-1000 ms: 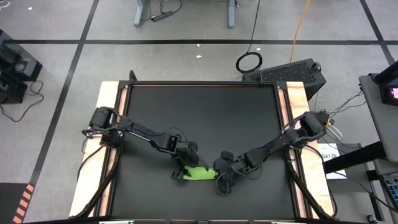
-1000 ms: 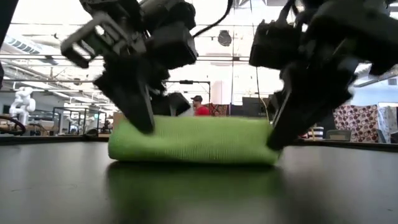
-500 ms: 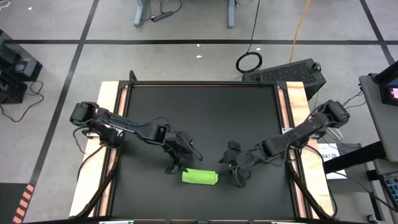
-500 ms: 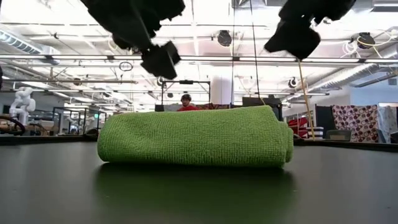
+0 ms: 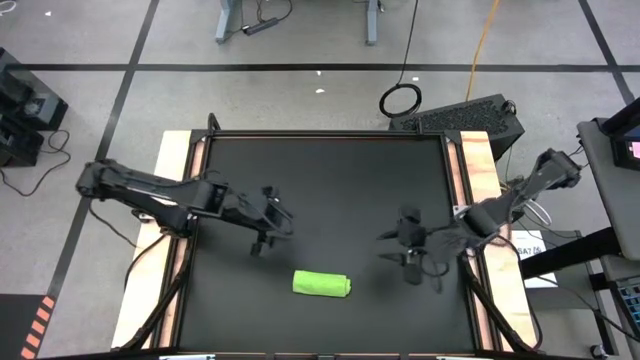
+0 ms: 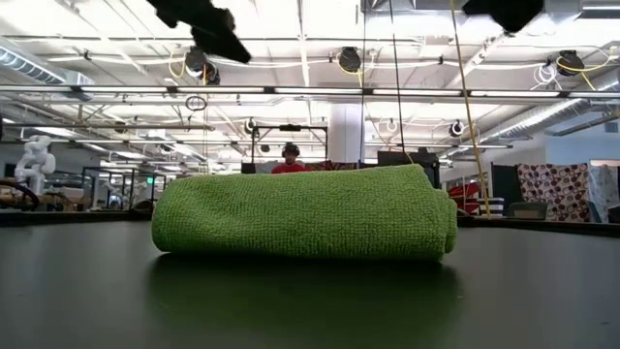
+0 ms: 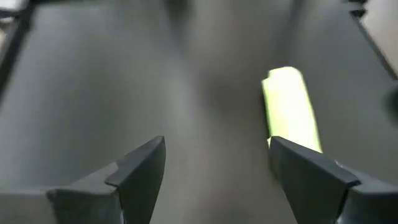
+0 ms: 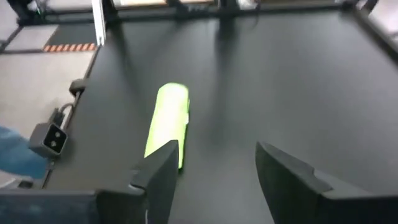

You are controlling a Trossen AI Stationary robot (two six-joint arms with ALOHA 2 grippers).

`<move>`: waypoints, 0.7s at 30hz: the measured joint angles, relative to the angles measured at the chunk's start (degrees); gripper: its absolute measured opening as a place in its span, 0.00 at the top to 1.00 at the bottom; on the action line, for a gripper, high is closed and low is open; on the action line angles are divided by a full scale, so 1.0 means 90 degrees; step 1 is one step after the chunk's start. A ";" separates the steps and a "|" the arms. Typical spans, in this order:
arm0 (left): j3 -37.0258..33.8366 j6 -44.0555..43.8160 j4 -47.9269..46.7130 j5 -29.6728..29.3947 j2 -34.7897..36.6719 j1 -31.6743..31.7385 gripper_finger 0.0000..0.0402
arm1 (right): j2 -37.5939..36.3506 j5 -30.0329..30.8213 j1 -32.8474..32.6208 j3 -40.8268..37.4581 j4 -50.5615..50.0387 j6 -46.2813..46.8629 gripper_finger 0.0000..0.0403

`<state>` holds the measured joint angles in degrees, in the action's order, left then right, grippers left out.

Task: Roll towel into tight, uniform cylinder
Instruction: Return to Home Position

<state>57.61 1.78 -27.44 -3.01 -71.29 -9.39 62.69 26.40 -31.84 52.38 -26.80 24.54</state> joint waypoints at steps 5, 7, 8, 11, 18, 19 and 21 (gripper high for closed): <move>-0.0493 -0.0356 -0.0041 -0.0500 0.1043 0.0043 0.27 | -0.0826 0.0286 -0.0166 -0.0299 0.0065 -0.0086 0.52; -0.0767 -0.0664 -0.0059 -0.0567 0.1493 0.0103 0.27 | -0.1199 0.0288 -0.0186 -0.0553 0.0189 -0.0077 0.53; -0.0941 -0.0840 -0.0016 -0.0585 0.1726 0.0124 0.27 | -0.1396 0.0291 -0.0184 -0.0700 0.0234 -0.0049 0.54; -0.1449 -0.1360 0.0098 -0.0675 0.2430 0.0165 0.27 | -0.2012 0.0294 -0.0184 -0.1175 0.0592 0.0012 0.56; -0.2623 -0.2584 0.0470 -0.0922 0.3922 0.0089 0.27 | -0.3449 0.0492 -0.0184 -0.2709 0.1965 -0.0040 0.59; -0.2779 -0.2739 0.0491 -0.0966 0.4107 0.0053 0.27 | -0.3660 0.0560 -0.0184 -0.3004 0.2186 -0.0035 0.60; -0.3054 -0.3023 0.0489 -0.1076 0.4455 -0.0018 0.27 | -0.4051 0.0619 -0.0175 -0.3548 0.2632 -0.0028 0.60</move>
<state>30.13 -25.42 -23.03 -12.69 -31.20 -9.55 26.24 31.97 -33.41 20.45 -3.11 24.29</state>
